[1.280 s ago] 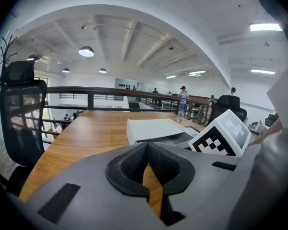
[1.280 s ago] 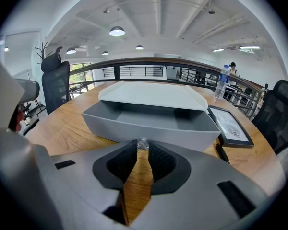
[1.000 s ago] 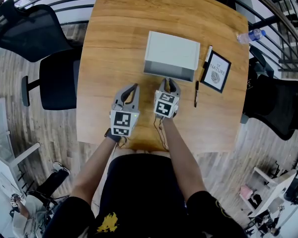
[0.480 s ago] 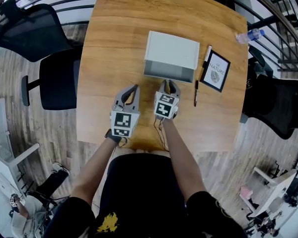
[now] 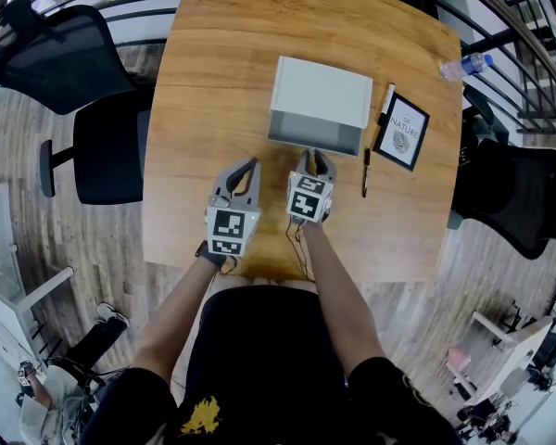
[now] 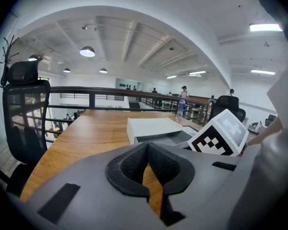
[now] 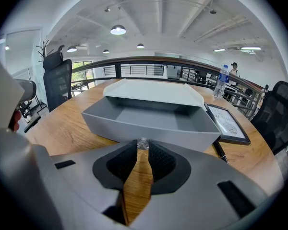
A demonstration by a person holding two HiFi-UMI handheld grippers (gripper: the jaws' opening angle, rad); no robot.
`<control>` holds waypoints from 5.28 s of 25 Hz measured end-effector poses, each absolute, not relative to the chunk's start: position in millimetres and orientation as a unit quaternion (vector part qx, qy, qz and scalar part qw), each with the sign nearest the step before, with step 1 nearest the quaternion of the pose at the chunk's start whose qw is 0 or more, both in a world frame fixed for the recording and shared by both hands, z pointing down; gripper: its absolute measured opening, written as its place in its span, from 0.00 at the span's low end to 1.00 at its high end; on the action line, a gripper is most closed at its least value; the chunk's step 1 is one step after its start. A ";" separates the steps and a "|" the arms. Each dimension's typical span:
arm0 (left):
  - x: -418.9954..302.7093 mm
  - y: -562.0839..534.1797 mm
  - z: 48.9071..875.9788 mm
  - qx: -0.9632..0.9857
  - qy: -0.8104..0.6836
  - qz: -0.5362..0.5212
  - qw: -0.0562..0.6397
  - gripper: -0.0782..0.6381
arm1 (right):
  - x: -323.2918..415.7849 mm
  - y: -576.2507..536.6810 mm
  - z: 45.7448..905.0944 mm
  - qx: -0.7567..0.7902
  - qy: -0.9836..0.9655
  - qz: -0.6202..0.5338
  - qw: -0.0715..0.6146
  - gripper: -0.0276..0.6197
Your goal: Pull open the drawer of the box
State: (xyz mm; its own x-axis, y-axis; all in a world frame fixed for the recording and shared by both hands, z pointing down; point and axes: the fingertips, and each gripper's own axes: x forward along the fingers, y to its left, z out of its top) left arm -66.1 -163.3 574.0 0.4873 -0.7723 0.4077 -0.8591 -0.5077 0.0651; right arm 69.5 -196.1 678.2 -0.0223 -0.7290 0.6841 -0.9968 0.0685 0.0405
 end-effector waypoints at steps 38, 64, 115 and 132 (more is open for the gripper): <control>-61.9 -143.8 571.5 0.856 -0.473 0.166 0.128 0.13 | 70.8 -171.4 678.7 0.637 -0.675 0.238 0.288 0.15; -68.1 -127.4 567.0 0.855 -0.475 0.168 0.126 0.13 | 63.6 -158.0 676.3 0.633 -0.676 0.239 0.292 0.15; -59.2 -79.6 558.3 0.862 -0.455 0.190 0.116 0.13 | 65.7 -140.4 677.6 0.616 -0.698 0.210 0.298 0.15; -45.8 -95.0 521.0 0.878 -0.437 0.174 0.093 0.13 | 71.5 -124.8 582.1 0.628 -0.728 0.151 0.229 0.04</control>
State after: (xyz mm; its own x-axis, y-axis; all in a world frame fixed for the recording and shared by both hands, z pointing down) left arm -45.8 -95.0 521.0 0.5574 -0.7350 0.3862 -0.7994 -0.6007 0.0106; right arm 71.5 -124.8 582.1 -0.1064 -0.8454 0.5234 -0.9838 0.1658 0.0679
